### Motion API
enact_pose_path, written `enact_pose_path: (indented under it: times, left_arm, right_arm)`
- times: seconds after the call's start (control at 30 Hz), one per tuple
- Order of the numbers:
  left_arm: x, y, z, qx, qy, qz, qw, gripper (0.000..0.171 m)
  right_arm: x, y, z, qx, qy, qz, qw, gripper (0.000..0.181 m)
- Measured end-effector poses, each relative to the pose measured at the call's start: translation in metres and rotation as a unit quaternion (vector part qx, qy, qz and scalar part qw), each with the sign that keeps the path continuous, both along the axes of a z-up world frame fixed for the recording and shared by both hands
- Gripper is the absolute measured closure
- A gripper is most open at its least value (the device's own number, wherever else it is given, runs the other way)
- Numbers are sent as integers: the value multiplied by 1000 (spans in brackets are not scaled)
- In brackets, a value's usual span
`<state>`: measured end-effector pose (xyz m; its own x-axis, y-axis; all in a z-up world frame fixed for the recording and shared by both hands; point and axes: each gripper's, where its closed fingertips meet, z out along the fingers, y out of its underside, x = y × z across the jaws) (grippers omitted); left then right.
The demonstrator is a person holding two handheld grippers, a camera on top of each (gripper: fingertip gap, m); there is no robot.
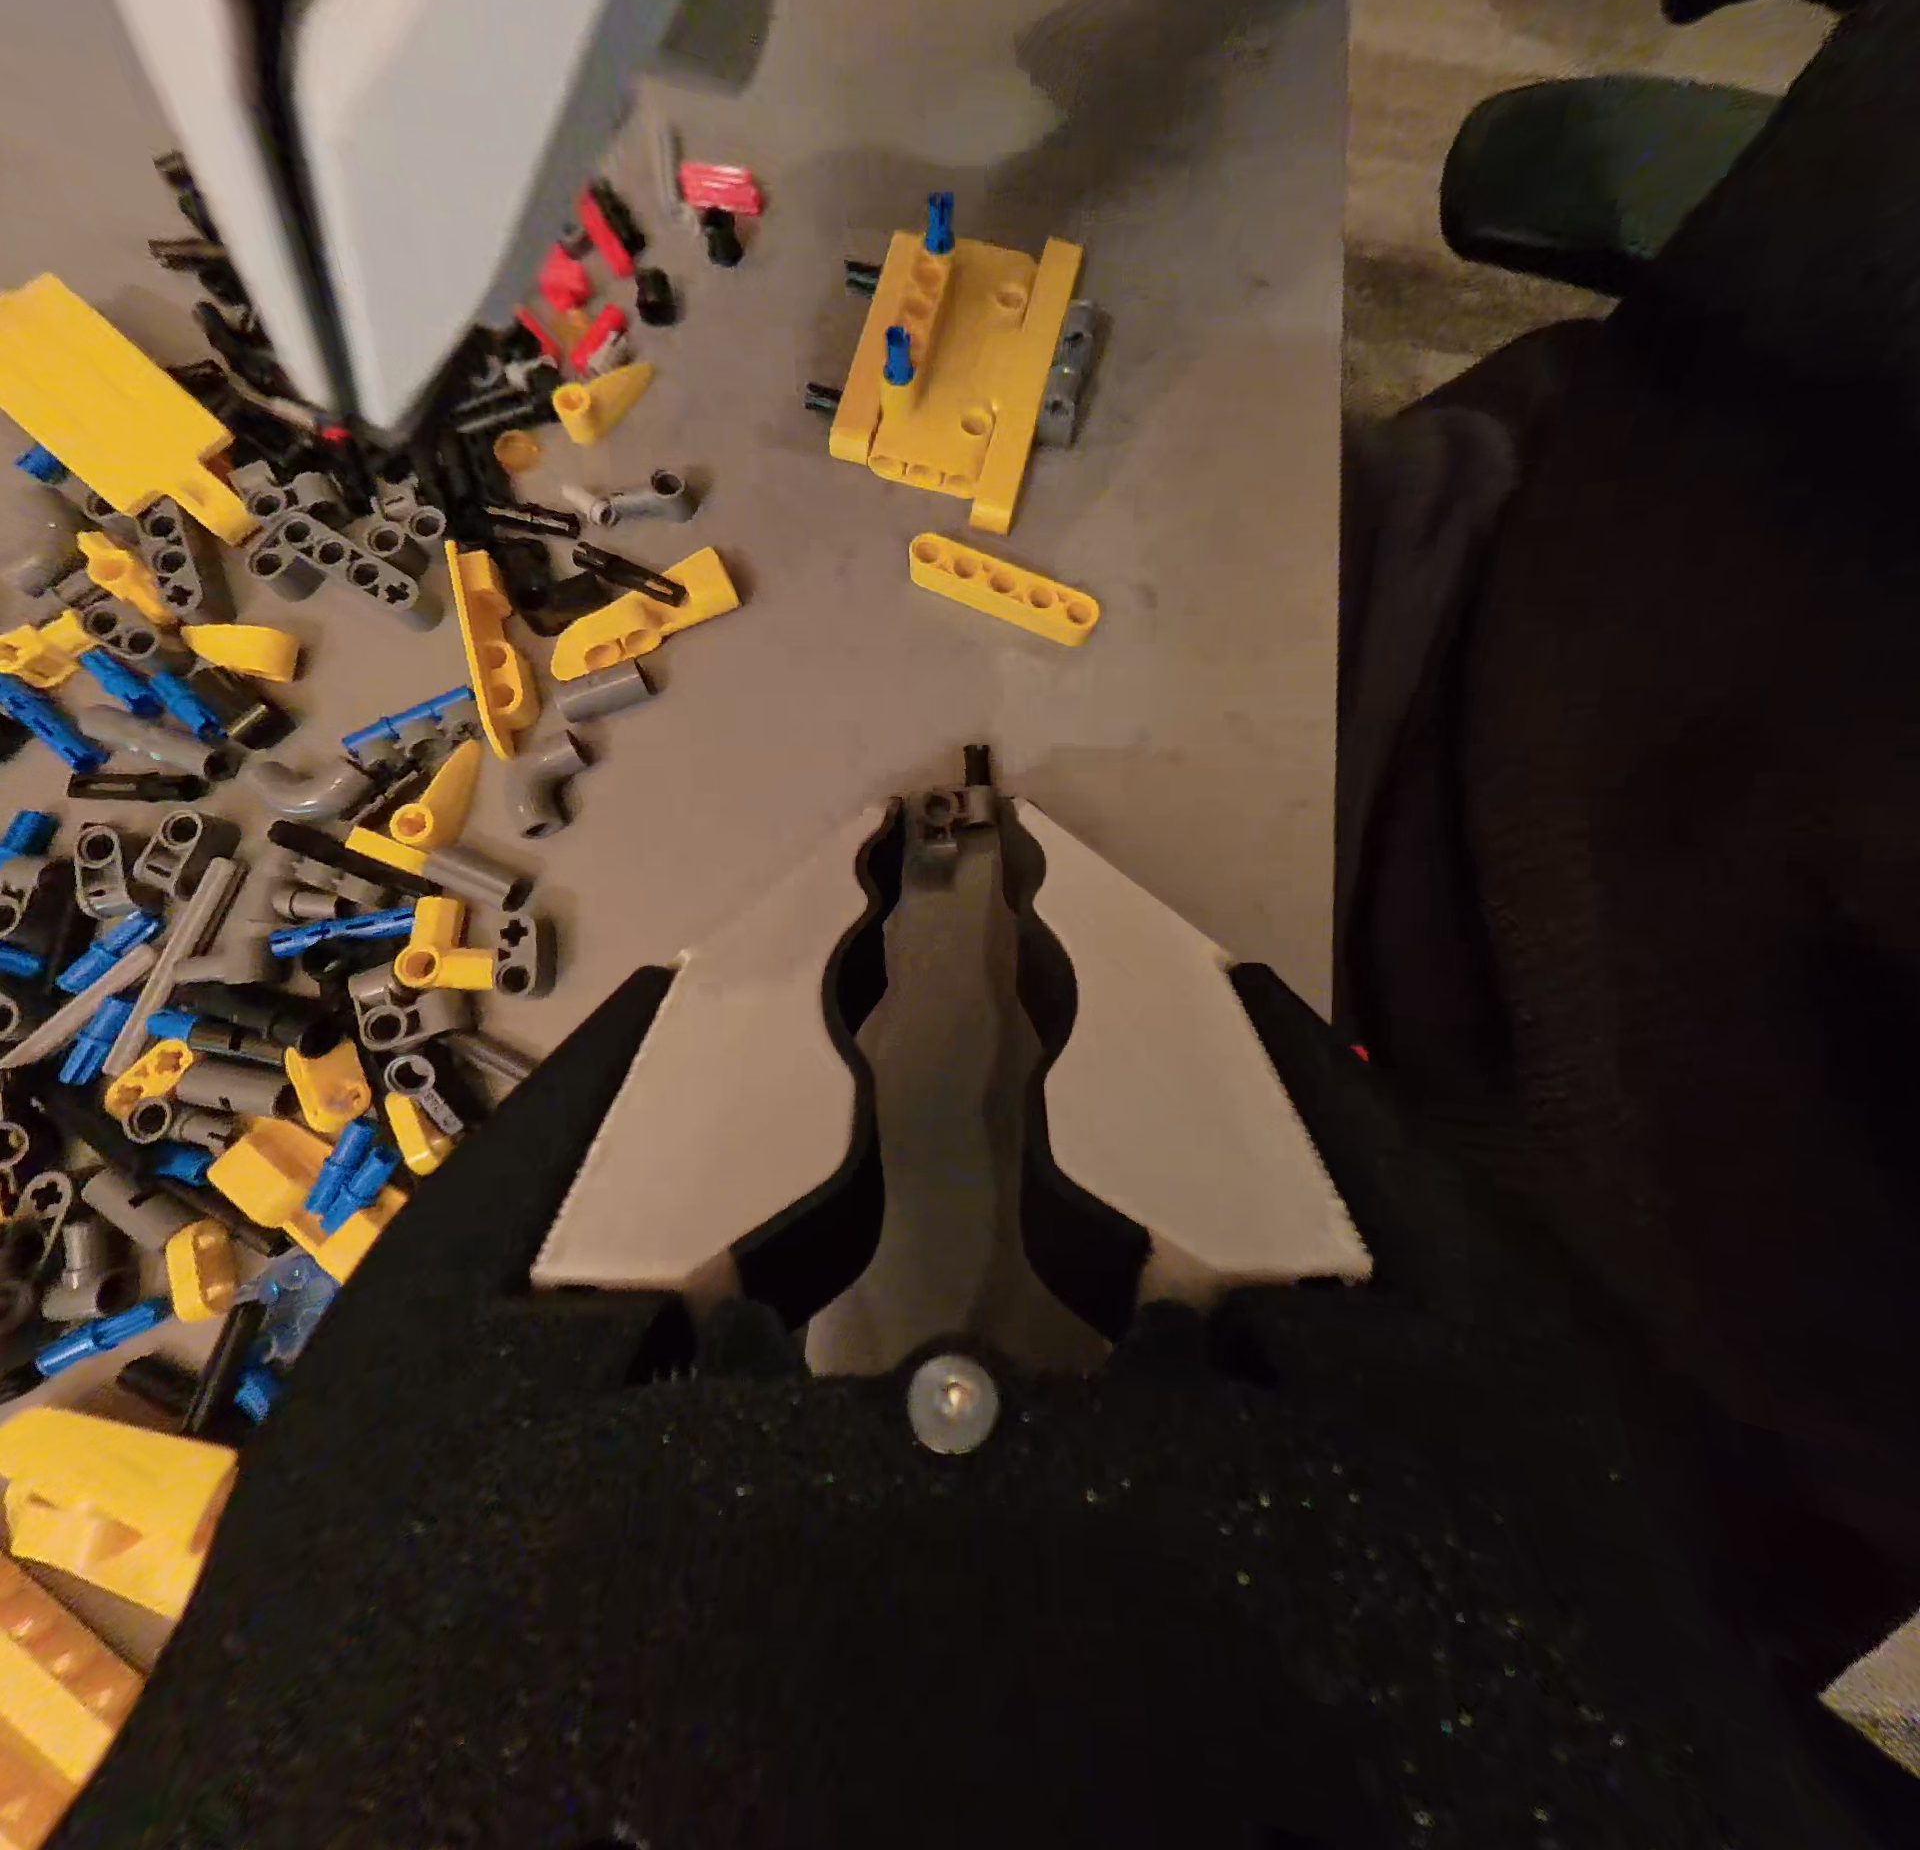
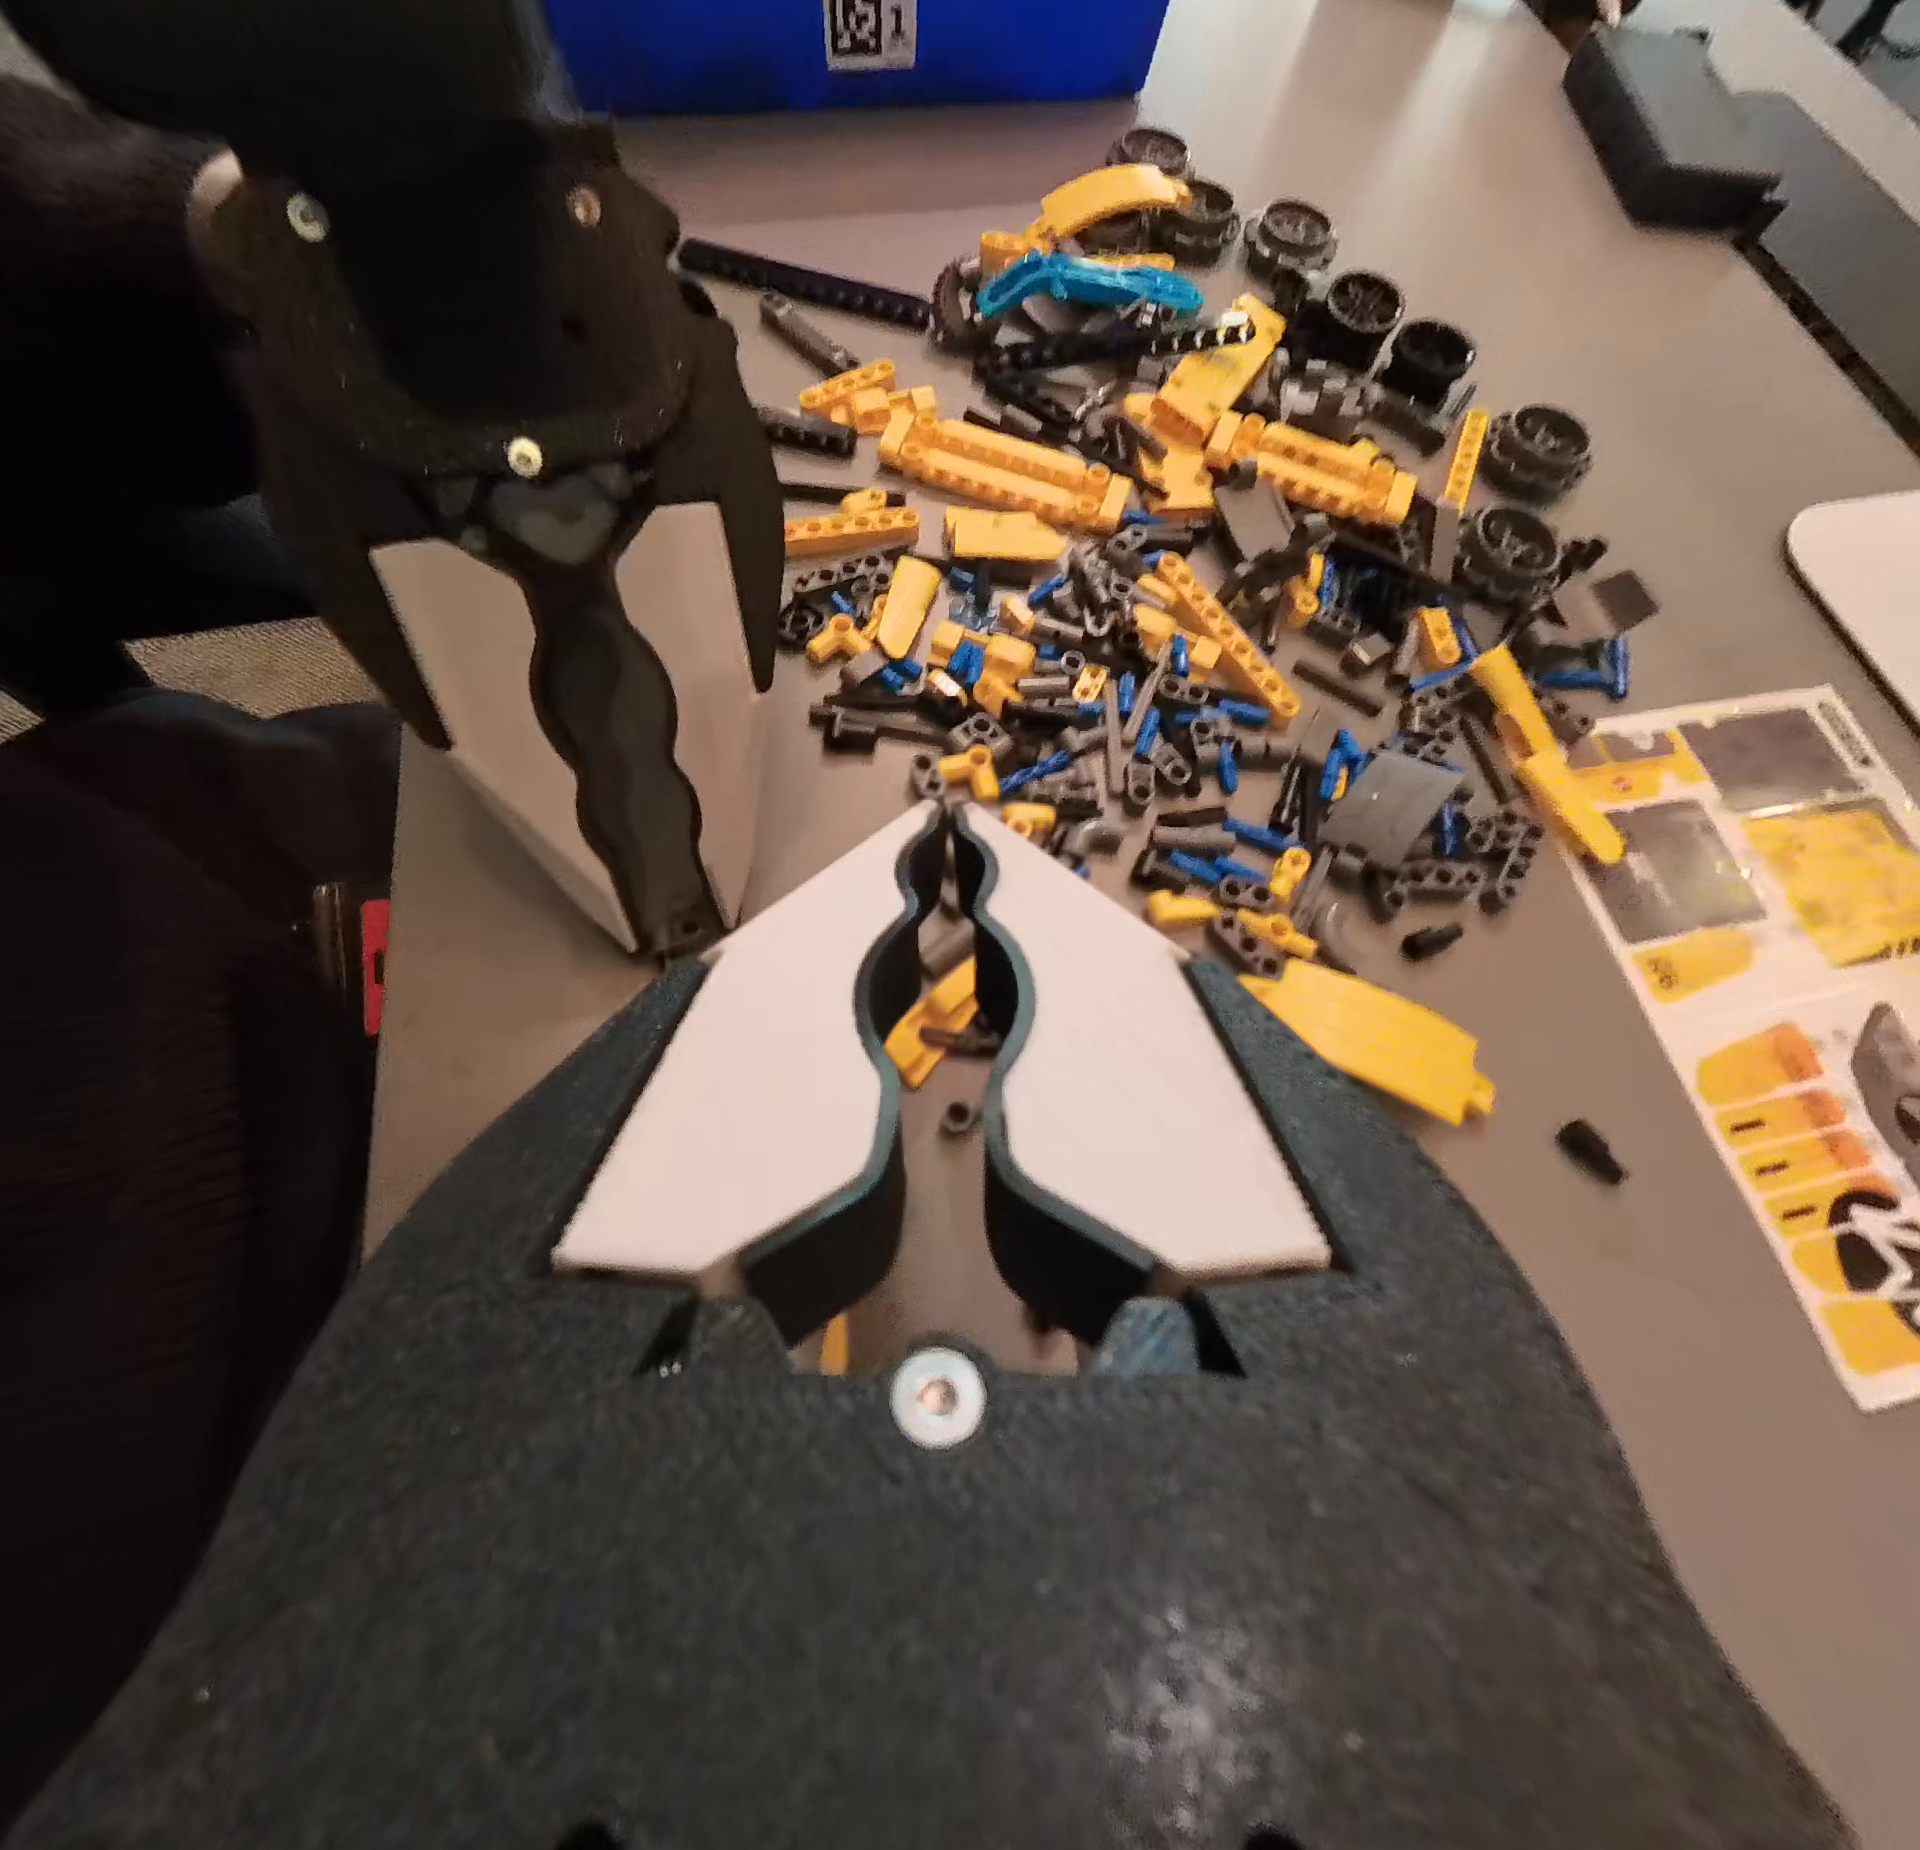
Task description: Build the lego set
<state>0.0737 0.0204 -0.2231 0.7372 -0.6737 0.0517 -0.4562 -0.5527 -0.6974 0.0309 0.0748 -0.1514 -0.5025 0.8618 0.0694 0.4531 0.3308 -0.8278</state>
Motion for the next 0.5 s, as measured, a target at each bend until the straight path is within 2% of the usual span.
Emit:
enact_pose_path:
  times: [0.03, 0.1, 0.13, 0.23, 0.3, 0.4, 0.5]
  left_arm:
    - [-1, -1, 0, -4, -2, 1, 1000, 149]
    - [-4, -3, 5, -7, -11, 3, 1000, 123]
    - [-10, 0, 12, 6, -14, 16, 1000, 120]
    - [-28, 10, 44, 57, -59, 51, 995, 120]
    - [-48, 28, 61, 92, -98, 101, 986, 120]
    - [-68, 54, 70, 119, -155, 158, 968, 120]
    - [-77, 68, 68, 142, -153, 182, 961, 120]
  right_arm:
    - [-5, 2, 3, -5, 5, 4, 1000, 181]
    - [-15, 10, 10, -10, 17, 3, 1000, 181]
    - [-20, 15, 14, -10, 26, 0, 1000, 181]
    - [-28, 30, 21, -22, 59, -10, 998, 181]
    - [-30, 33, 21, -50, 82, -4, 995, 181]
    - [-23, 25, 14, -106, 83, 33, 990, 181]
    - [-23, 26, 9, -112, 89, 37, 989, 181]
